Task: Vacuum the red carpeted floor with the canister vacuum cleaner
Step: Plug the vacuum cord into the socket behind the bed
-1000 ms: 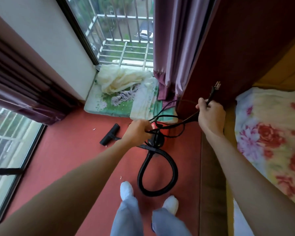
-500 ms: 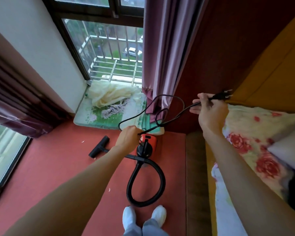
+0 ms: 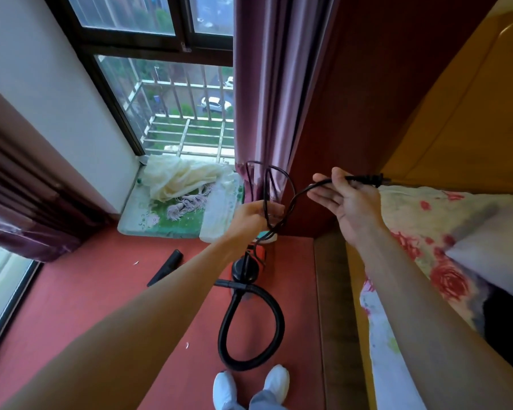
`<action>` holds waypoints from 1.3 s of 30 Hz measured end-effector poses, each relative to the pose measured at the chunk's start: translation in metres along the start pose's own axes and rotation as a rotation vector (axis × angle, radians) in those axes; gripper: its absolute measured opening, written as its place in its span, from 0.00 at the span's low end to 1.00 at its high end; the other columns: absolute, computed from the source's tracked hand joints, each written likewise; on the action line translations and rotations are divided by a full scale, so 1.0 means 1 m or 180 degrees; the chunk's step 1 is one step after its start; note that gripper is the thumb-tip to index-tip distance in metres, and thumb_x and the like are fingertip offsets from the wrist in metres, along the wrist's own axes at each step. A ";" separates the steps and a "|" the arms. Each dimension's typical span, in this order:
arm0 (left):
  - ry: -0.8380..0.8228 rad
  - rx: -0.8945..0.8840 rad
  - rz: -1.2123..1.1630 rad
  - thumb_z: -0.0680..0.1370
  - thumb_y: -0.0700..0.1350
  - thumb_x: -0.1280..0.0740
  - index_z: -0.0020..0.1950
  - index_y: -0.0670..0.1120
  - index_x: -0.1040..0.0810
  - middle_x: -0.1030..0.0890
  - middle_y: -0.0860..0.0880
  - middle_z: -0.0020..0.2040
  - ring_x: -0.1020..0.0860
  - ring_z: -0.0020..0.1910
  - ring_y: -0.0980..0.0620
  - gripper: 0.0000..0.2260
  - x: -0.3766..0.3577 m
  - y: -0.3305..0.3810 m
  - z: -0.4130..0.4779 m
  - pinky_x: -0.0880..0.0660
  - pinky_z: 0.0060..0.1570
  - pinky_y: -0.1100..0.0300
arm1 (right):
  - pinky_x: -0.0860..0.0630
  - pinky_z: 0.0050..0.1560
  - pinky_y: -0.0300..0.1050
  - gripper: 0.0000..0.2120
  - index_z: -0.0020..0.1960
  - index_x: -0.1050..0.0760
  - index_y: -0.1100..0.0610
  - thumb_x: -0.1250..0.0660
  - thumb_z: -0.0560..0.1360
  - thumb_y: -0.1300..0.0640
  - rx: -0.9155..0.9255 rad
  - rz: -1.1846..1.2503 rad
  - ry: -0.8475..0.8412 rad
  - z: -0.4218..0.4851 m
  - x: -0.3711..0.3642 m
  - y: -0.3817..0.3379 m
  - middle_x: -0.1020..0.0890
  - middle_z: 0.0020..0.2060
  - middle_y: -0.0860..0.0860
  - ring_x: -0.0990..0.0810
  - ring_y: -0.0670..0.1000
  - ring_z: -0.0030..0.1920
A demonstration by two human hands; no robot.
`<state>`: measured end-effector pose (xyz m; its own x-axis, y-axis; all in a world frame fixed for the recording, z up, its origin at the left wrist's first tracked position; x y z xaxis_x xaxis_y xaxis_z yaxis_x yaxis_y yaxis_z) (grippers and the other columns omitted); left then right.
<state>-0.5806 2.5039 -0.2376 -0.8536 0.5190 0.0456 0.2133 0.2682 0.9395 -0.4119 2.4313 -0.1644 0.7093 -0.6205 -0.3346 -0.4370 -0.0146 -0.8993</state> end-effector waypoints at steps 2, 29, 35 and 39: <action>-0.0165 0.0240 -0.0476 0.70 0.25 0.46 0.38 0.42 0.18 0.15 0.43 0.48 0.17 0.47 0.46 0.19 -0.001 0.003 0.000 0.22 0.44 0.58 | 0.17 0.49 0.55 0.03 0.51 0.24 0.61 0.35 0.80 0.61 0.0232 -0.0339 -0.0037 -0.002 0.002 -0.008 0.15 0.45 0.60 0.15 0.57 0.41; -0.0545 0.0787 -0.1558 0.79 0.37 0.41 0.49 0.44 0.23 0.20 0.42 0.41 0.20 0.40 0.41 0.08 -0.004 0.000 0.004 0.22 0.41 0.47 | 0.18 0.41 0.50 0.10 0.61 0.24 0.63 0.39 0.82 0.62 -0.0855 -0.2345 -0.0721 0.025 -0.040 0.046 0.17 0.51 0.60 0.17 0.58 0.45; -0.0281 0.0757 -0.1588 0.77 0.45 0.34 0.56 0.40 0.20 0.17 0.44 0.41 0.20 0.35 0.48 0.12 -0.014 -0.006 0.019 0.26 0.34 0.54 | 0.22 0.58 0.59 0.17 0.67 0.27 0.59 0.35 0.79 0.66 -0.1162 -0.0952 -0.0497 0.033 -0.024 0.063 0.16 0.49 0.57 0.16 0.55 0.48; -0.0046 0.0877 -0.1316 0.76 0.41 0.35 0.33 0.43 0.24 0.27 0.49 0.27 0.30 0.21 0.53 0.11 -0.031 0.005 0.028 0.35 0.20 0.65 | 0.20 0.56 0.60 0.17 0.66 0.27 0.60 0.32 0.78 0.65 -0.0990 -0.1142 -0.0517 0.049 -0.015 0.059 0.16 0.49 0.58 0.16 0.55 0.46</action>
<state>-0.5400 2.5117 -0.2435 -0.8870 0.3345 -0.3183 -0.0223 0.6574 0.7532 -0.4211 2.4782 -0.2266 0.9113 -0.4037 -0.0814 -0.2764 -0.4530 -0.8476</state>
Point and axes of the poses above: each hand's wrist, its own z-axis towards the middle knuckle, its own x-axis out of the back of the hand, y = z × x, the point moved 3 cm from there along z, towards the middle knuckle
